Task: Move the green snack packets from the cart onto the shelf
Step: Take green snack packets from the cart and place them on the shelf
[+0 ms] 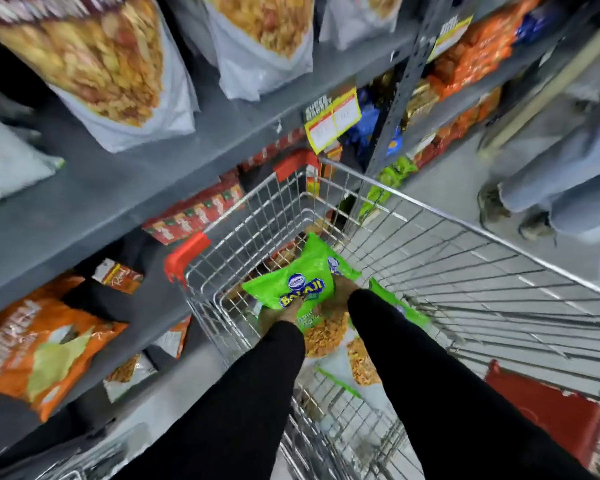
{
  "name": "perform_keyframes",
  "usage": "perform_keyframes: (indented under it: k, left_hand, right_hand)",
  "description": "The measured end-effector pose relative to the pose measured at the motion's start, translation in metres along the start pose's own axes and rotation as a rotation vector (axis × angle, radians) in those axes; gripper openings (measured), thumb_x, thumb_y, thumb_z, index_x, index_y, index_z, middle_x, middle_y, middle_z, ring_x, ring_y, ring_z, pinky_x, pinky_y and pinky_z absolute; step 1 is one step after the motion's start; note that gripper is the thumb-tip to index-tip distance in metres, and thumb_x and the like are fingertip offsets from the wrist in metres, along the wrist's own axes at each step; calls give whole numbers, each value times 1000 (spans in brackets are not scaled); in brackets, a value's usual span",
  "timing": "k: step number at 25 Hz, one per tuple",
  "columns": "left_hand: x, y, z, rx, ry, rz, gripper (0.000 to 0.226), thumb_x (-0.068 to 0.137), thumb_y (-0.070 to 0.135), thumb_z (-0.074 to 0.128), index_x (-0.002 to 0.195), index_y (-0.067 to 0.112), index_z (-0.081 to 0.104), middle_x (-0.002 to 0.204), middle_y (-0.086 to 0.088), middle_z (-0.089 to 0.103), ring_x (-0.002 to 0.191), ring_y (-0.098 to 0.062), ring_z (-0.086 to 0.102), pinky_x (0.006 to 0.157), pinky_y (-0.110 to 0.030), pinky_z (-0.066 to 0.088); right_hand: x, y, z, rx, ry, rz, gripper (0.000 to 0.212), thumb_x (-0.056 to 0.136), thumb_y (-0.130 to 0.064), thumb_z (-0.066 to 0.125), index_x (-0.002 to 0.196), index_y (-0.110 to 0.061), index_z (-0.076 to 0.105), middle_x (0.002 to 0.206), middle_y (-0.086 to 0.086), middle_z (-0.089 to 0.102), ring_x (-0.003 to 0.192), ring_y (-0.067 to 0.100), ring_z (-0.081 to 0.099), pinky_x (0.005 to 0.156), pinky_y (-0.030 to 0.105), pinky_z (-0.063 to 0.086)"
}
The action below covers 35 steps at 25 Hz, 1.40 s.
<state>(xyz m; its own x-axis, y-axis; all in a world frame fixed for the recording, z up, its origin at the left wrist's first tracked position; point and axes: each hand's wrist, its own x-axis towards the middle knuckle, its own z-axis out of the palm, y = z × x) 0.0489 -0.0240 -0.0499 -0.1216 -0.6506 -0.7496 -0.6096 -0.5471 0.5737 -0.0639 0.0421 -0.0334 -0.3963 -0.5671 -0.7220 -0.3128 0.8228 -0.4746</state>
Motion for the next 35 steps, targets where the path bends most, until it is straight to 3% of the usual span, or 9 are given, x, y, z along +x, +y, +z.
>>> perform_keyframes:
  k: [3, 7, 9, 13, 16, 20, 23, 29, 35]
  left_hand:
    - [-24, 50, -23, -74, -111, 183, 45, 76, 13, 73, 115, -3, 58, 111, -12, 61, 107, -21, 57, 80, -26, 36]
    - [-77, 138, -93, -66, -57, 424, 50, 67, 33, 79, 102, 1, 60, 96, -7, 62, 92, -14, 57, 80, -38, 50]
    - [-115, 176, -150, -173, 3, 603, 46, 68, 28, 79, 103, 5, 62, 97, -6, 64, 94, -14, 59, 74, -34, 48]
    - [-155, 213, -279, -310, 136, 787, 83, 59, 34, 82, 128, 4, 47, 122, -4, 58, 120, -24, 54, 101, -36, 44]
    - [-154, 208, -377, -330, 294, 820, 86, 62, 36, 80, 132, 1, 43, 132, -16, 55, 124, -28, 51, 104, -38, 43]
    - [-133, 178, -489, -358, 424, 749, 86, 74, 26, 75, 141, 1, 27, 148, -17, 37, 136, -27, 36, 112, -36, 33]
    - [-117, 157, -544, -398, 471, 709, 82, 74, 23, 75, 140, 3, 30, 147, -13, 38, 134, -28, 39, 112, -38, 35]
    - [-94, 140, -570, -421, 446, 652, 87, 77, 20, 73, 144, 2, 19, 153, -18, 25, 140, -31, 28, 113, -40, 30]
    - [-94, 140, -554, -446, 557, 681, 74, 74, 15, 75, 133, 4, 33, 140, -19, 43, 128, -30, 42, 106, -40, 37]
  right_hand:
    - [-40, -35, -36, 8, 117, -141, 84, 61, -46, 78, 128, -4, 50, 134, 11, 52, 123, 16, 48, 97, 19, 32]
    - [-100, -115, -99, 89, 244, -349, 62, 70, -3, 75, 126, 1, 49, 127, 11, 55, 93, -15, 54, 81, -6, 38]
    - [-131, -174, -115, 91, 308, -456, 58, 71, -8, 75, 123, -1, 53, 128, 15, 58, 99, -2, 58, 86, 5, 43]
    - [-175, -301, -95, 189, 325, -701, 48, 72, -4, 72, 118, -4, 58, 118, 9, 61, 103, 14, 56, 84, 10, 48]
    - [-190, -390, -44, 301, 262, -808, 50, 69, -4, 74, 116, -3, 58, 116, 10, 62, 92, 12, 60, 93, 34, 51]
    - [-204, -483, 42, 352, 127, -737, 72, 70, -14, 76, 131, 0, 40, 126, 10, 52, 117, 20, 51, 82, 30, 46]
    - [-198, -524, 91, 360, 56, -696, 84, 74, -18, 74, 139, 2, 24, 137, 3, 38, 133, 25, 35, 107, 37, 34]
    - [-174, -550, 130, 357, 48, -611, 102, 71, -29, 75, 143, -1, 10, 154, 21, 16, 142, 32, 21, 116, 43, 24]
    - [-165, -543, 124, 360, 68, -695, 91, 73, -28, 74, 141, -2, 20, 150, 17, 29, 139, 31, 27, 113, 43, 27]
